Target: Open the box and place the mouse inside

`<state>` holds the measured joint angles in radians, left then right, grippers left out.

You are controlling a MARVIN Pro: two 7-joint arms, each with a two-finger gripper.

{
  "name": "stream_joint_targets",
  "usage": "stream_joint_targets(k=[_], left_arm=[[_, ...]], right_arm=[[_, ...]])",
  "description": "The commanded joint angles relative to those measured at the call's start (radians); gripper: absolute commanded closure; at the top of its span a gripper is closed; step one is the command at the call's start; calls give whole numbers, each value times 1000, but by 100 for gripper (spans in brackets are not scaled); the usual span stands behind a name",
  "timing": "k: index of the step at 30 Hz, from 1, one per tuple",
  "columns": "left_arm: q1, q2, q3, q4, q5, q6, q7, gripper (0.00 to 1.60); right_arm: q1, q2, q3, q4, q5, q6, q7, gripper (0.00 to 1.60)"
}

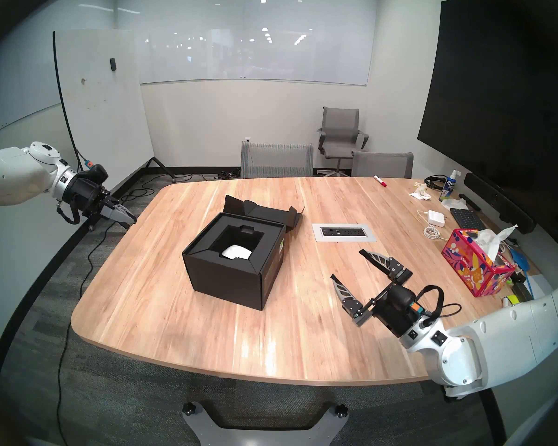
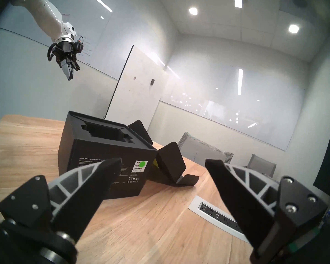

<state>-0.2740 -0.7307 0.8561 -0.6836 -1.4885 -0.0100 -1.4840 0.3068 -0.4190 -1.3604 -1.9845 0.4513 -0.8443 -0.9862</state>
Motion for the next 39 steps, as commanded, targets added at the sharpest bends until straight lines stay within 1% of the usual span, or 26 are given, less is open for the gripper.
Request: stream_joint_targets(k=[1, 8, 9, 10, 16, 22, 31, 39], left_arm=[[-21, 2, -4, -1, -7, 1, 0, 160], [-20, 1, -4, -1, -6, 1, 0, 160], [-20, 1, -4, -1, -6, 1, 0, 160], [-20, 1, -4, -1, -6, 1, 0, 160], [-21, 1, -4, -1, -7, 1, 0, 160], [-21, 2, -4, -1, -7, 1, 0, 160], [-21, 2, -4, -1, -7, 1, 0, 160], [-21, 2, -3, -2, -7, 1, 0, 160]], right_arm=[[13, -51, 15, 23, 91, -44, 35, 0], [9, -109, 10, 70, 171, -77, 104, 0], [6, -126, 11, 84, 191, -86, 126, 0], [6, -126, 11, 84, 191, -86, 126, 0], [-6, -175, 18, 126, 245, -113, 188, 0], [-18, -210, 33, 172, 303, -116, 233, 0], [-46, -234, 64, 209, 365, -116, 287, 0], [-63, -230, 88, 222, 404, -116, 327, 0]])
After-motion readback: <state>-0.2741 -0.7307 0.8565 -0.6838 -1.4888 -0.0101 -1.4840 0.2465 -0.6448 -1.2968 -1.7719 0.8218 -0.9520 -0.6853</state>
